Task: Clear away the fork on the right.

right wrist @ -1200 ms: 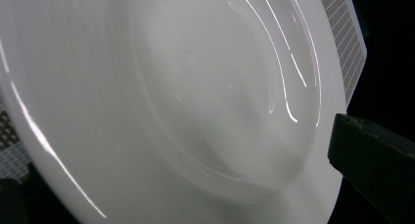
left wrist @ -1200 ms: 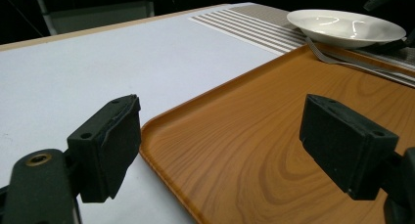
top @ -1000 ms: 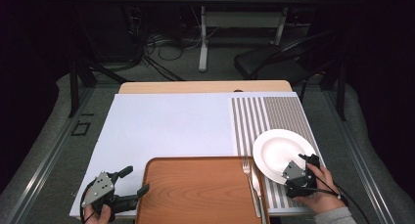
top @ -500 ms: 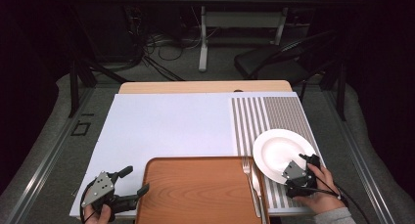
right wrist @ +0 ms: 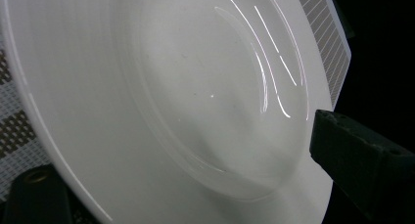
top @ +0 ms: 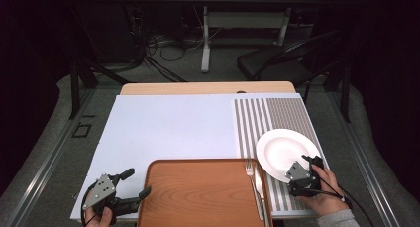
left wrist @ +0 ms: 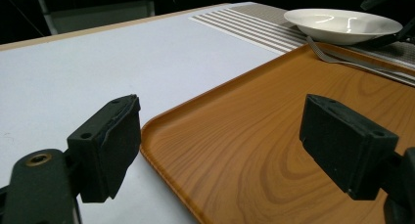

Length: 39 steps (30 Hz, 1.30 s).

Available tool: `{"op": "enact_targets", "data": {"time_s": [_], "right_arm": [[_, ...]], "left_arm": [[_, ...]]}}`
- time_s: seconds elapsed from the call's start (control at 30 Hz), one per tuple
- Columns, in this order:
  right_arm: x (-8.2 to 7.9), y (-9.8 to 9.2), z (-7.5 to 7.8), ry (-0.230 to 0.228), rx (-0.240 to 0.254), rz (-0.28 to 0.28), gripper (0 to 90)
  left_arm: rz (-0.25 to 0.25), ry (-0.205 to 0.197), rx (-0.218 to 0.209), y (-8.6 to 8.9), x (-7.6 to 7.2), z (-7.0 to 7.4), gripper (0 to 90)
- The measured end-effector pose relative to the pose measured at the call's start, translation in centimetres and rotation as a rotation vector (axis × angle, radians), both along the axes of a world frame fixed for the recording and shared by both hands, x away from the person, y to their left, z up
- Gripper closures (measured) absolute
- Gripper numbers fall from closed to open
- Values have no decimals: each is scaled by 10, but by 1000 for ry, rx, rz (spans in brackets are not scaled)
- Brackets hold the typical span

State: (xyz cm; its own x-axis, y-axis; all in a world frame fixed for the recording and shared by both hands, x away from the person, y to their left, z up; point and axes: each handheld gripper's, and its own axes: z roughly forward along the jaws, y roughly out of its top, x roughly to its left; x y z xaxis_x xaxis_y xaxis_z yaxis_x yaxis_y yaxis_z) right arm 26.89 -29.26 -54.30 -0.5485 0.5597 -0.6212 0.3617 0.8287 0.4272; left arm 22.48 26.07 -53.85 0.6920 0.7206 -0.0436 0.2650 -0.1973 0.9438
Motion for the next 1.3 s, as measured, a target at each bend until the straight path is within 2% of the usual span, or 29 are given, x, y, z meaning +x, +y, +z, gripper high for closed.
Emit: {"op": "enact_targets", "data": {"time_s": [0.1, 0.23, 0.37, 0.57, 0.6, 0.7, 0.9, 0.93, 1.03, 1.1, 1.13, 1.23, 1.27, 1.3], "right_arm": [[0, 0, 2, -19, 16, 2, 139], [2, 0, 5, -2, 18, -6, 140], [5, 2, 8, 3, 24, 13, 153], [9, 1, 19, 69, 26, 47, 245], [10, 0, 20, 77, 41, 52, 264], [13, -1, 25, 109, 46, 73, 328], [16, -3, 29, 144, 75, 97, 399], [17, -3, 31, 152, 67, 105, 423], [20, -4, 34, 198, 80, 119, 465], [23, -5, 35, 226, 68, 128, 507], [23, -4, 35, 243, 46, 127, 525], [26, -2, 33, 251, 31, 139, 554], [26, -2, 34, 265, 9, 139, 565], [27, -1, 34, 259, 2, 153, 585]], "left_arm": [[1, 2, 4, 0, 0, 0, 160], [0, 2, 2, 0, 0, 0, 160], [0, 2, 2, 0, 0, 0, 160], [-3, 1, 5, -1, 1, 0, 160], [-2, 1, 5, -1, 1, 0, 160], [-2, 1, 0, -1, 2, 0, 160], [-6, 0, 0, -2, 2, 0, 160], [-6, 0, 0, -2, 3, 0, 160], [-7, 0, 1, -2, 3, 0, 160], [-7, -1, 0, -2, 3, 0, 160], [-7, -1, 0, -2, 3, 0, 160], [-7, 0, 0, -2, 3, 0, 160], [-6, 0, -1, -2, 3, 0, 160], [-6, 1, -1, -2, 3, 0, 160]]}}
